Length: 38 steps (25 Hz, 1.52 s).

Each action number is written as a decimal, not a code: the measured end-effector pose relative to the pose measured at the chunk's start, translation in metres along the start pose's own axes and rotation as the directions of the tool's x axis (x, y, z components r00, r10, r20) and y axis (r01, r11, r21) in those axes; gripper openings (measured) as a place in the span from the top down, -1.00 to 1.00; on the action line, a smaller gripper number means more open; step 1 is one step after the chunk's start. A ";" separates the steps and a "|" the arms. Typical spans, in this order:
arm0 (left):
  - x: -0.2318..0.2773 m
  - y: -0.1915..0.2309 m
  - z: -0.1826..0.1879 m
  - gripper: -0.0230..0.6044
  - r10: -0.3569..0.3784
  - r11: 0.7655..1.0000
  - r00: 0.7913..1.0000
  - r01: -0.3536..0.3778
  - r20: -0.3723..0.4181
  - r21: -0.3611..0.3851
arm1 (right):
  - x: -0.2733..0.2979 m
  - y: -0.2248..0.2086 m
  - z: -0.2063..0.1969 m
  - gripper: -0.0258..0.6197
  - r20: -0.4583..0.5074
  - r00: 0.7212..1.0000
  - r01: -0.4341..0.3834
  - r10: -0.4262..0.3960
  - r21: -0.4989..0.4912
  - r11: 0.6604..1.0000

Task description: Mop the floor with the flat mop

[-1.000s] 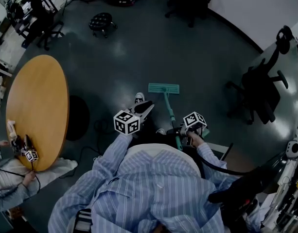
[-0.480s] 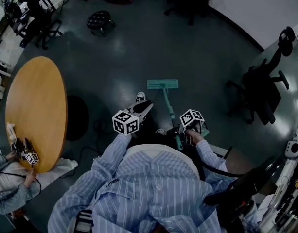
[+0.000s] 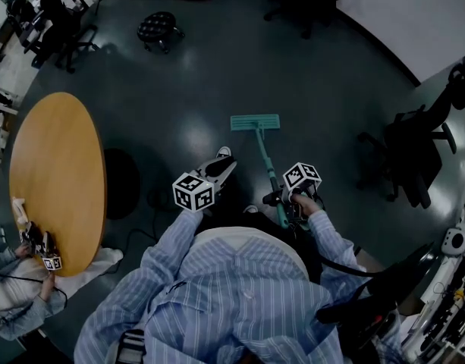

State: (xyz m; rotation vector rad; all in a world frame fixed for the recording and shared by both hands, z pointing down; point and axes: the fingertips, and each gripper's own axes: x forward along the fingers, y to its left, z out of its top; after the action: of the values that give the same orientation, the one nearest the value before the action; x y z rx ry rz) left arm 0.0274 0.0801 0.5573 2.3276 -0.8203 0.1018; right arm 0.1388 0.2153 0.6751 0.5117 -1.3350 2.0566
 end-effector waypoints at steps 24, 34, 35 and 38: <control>0.069 0.175 0.116 0.71 -0.014 0.997 0.992 0.023 -0.125 0.075 | -0.044 0.132 0.276 0.50 0.002 1.000 0.008 -0.008 0.027 1.000; 0.101 0.252 0.159 0.71 -0.025 1.000 0.991 0.025 -0.129 -0.003 | -0.065 0.178 0.431 0.51 0.071 0.997 -0.014 0.011 0.037 0.999; 0.104 0.259 0.161 0.71 -0.024 1.000 0.991 0.023 -0.131 -0.007 | -0.067 0.180 0.448 0.52 0.076 0.997 -0.010 0.008 0.038 0.999; 0.107 0.274 0.163 0.71 -0.017 1.000 0.990 0.014 -0.137 -0.025 | -0.075 0.185 0.490 0.54 0.095 0.995 -0.008 0.003 0.046 0.999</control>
State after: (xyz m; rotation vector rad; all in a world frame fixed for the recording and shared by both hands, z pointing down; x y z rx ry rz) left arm -0.0695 -0.2369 0.6133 2.2754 -0.7308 0.2408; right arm 0.0599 -0.3071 0.7067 0.6340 -1.3467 2.0952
